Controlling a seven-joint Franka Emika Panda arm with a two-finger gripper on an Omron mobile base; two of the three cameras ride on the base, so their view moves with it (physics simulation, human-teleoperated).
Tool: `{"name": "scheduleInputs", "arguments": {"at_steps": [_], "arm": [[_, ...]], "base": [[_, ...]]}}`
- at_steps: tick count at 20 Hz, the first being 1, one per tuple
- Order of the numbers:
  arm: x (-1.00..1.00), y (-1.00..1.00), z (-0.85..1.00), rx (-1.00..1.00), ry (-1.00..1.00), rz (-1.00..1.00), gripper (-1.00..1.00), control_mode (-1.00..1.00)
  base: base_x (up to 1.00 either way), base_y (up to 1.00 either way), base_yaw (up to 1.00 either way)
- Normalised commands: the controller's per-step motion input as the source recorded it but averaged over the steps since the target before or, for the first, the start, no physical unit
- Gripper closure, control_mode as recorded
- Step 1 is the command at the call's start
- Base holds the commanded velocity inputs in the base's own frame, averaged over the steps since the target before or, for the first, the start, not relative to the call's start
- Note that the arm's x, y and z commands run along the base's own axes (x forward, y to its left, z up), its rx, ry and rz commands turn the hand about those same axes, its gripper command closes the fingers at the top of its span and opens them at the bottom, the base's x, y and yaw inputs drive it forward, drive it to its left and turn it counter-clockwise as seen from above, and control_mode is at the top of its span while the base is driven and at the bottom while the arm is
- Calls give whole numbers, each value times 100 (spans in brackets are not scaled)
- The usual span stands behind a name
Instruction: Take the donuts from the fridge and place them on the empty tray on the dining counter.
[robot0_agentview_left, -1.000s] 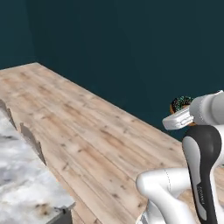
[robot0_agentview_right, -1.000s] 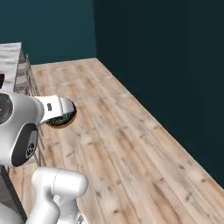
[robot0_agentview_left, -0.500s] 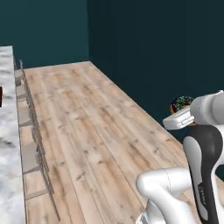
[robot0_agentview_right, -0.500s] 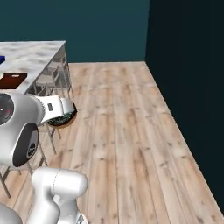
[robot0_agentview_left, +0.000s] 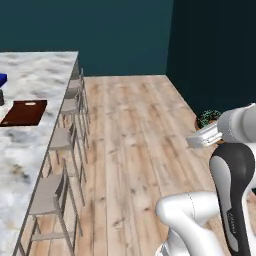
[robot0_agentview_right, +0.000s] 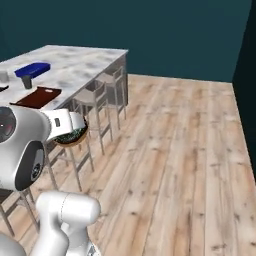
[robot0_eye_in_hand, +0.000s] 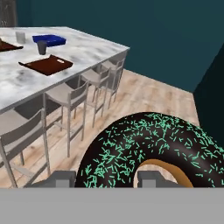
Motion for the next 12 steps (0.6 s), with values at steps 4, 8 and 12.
{"name": "scheduleInputs", "arguments": {"at_steps": [4,8,12], "arm": [[0,0,0,0,0,0,100,100],[0,0,0,0,0,0,100,100],[0,0,0,0,0,0,100,100]], "base": [[100,-42,55],[100,-50,55],[100,-56,55]]}}
